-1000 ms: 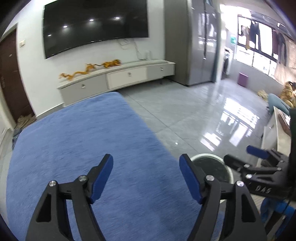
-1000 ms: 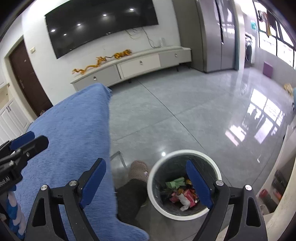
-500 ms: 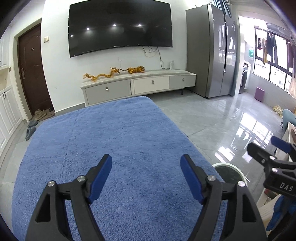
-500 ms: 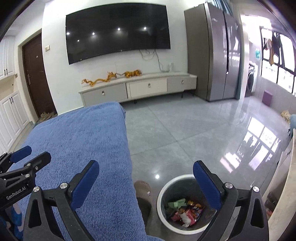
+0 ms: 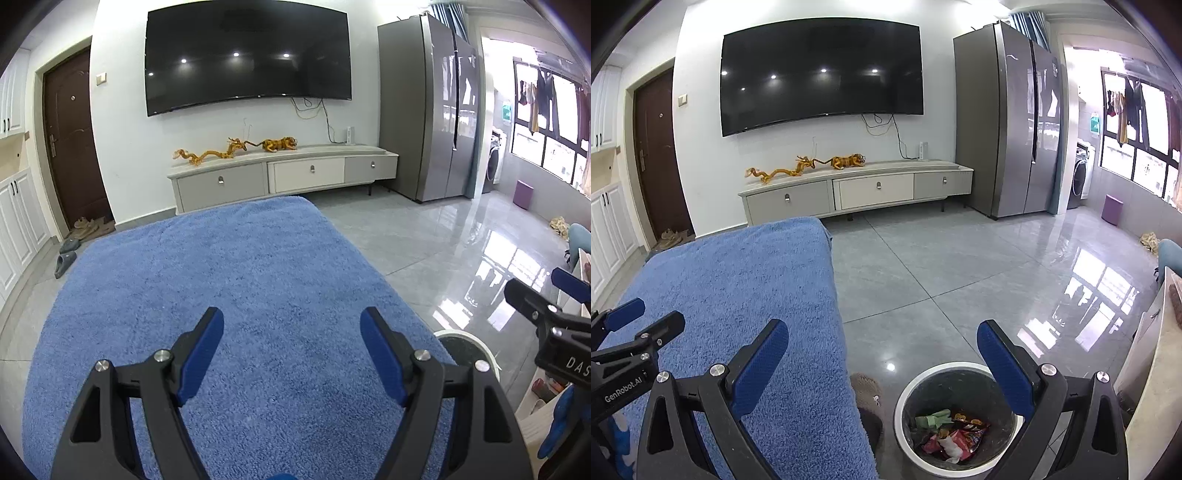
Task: Collect trash
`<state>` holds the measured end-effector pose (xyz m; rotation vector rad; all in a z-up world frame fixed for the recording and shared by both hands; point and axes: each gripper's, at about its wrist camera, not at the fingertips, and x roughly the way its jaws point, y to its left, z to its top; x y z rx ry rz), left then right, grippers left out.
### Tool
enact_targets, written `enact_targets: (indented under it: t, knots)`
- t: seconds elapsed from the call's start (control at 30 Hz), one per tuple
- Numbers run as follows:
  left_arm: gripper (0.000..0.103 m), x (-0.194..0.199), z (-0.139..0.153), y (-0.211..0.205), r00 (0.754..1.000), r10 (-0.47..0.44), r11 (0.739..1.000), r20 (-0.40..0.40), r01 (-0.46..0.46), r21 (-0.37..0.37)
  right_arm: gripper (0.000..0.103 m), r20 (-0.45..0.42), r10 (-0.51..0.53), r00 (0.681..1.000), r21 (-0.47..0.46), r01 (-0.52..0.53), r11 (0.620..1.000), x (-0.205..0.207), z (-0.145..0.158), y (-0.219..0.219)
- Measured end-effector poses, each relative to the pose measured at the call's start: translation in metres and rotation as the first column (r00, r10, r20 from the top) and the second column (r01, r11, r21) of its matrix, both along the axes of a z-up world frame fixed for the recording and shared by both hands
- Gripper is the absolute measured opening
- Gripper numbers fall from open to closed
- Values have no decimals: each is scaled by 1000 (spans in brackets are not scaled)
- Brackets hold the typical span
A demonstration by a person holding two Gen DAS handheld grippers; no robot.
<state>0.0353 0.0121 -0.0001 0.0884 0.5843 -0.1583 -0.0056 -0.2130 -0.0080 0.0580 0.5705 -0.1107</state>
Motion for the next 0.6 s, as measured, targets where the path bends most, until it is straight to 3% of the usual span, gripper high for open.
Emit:
enact_targets:
  t: [0.6]
  knots:
    - [76, -1, -3, 5, 1000, 5, 1000, -7, -5, -10, 103, 8, -9, 1000, -34, 9, 999, -6, -2, 4]
